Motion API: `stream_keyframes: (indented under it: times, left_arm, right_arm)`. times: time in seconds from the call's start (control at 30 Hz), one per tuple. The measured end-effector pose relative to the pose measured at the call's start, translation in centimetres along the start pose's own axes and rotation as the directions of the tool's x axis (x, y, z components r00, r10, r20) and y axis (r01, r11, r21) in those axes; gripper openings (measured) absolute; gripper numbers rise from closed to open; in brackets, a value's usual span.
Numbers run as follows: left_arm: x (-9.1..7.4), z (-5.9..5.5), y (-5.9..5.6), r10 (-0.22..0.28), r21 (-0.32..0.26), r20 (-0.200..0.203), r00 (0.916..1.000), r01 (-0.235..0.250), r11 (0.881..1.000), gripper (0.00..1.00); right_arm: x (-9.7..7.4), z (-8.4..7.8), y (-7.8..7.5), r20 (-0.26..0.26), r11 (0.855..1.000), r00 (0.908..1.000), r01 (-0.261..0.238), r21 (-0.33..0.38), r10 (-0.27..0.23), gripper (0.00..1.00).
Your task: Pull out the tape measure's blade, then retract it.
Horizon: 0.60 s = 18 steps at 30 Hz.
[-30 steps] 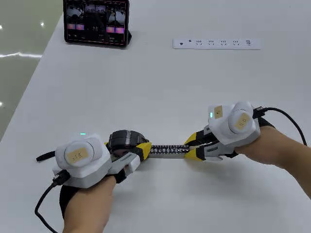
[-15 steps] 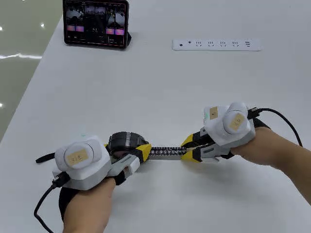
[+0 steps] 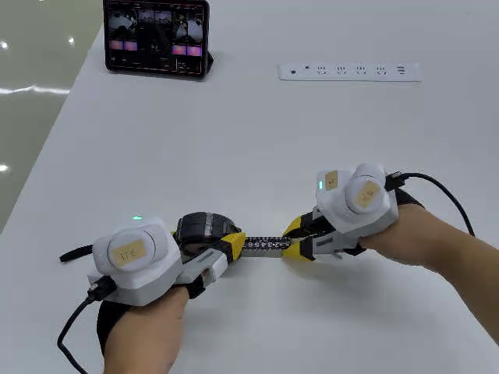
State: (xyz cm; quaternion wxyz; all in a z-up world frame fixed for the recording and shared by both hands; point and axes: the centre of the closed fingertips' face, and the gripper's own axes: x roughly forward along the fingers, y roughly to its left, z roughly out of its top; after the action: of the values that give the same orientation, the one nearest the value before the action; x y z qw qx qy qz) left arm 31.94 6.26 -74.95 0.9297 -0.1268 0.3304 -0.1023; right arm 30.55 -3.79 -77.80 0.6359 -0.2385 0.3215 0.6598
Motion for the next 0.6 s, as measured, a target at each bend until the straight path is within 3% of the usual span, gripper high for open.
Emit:
stream_keyframes:
  times: [0.6]
  left_arm:
    - [0.0, 0.1, 0.1, -0.012, -0.023, 0.004, 0.9999, 0.012, 1.000, 0.57]
  right_arm:
    - [2.5, 2.6, 0.3, 0.029, 1.000, 0.9994, -0.020, 0.005, 0.020, 0.11]
